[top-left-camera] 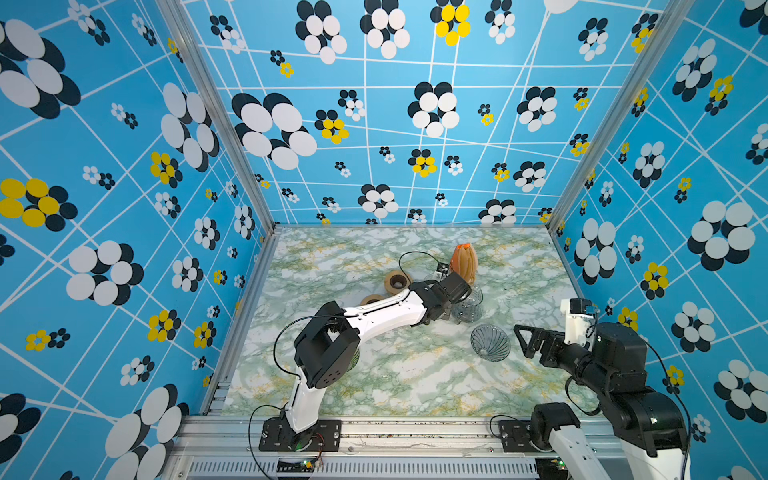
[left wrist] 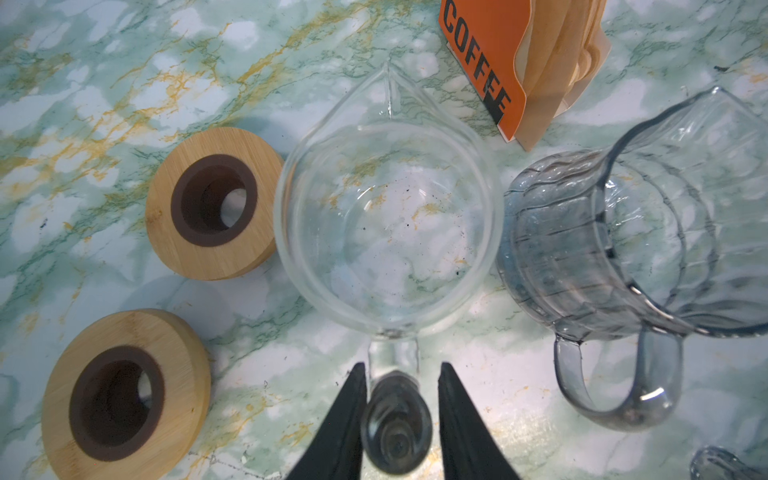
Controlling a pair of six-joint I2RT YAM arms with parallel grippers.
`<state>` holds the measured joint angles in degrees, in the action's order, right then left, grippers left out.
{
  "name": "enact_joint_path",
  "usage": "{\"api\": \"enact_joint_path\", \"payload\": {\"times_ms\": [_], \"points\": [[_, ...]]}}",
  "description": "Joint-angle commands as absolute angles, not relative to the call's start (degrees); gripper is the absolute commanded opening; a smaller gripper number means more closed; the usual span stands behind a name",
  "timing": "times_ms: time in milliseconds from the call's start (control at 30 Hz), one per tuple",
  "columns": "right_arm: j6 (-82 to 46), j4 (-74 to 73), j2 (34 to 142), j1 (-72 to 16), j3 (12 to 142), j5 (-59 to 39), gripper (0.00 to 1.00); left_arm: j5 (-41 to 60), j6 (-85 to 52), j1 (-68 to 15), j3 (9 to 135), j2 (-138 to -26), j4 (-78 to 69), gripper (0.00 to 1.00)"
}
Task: Place the coffee filter in the dripper
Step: 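Close the left gripper on the wooden handle and lift the glass dripper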
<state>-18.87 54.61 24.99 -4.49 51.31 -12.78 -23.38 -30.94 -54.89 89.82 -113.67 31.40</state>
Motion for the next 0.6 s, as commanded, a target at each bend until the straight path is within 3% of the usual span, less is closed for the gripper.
{"api": "enact_joint_path", "payload": {"times_ms": [0,567], "points": [[-19.25,53.35,24.79,-5.08,50.45,-13.10,0.99,-25.13,-31.61,-55.19,91.41,-114.79,33.30,0.29],[-19.25,53.38,24.61,-5.01,50.41,-12.92,0.99,-27.46,-33.80,-55.59,83.44,-106.40,34.10,0.18]]}}
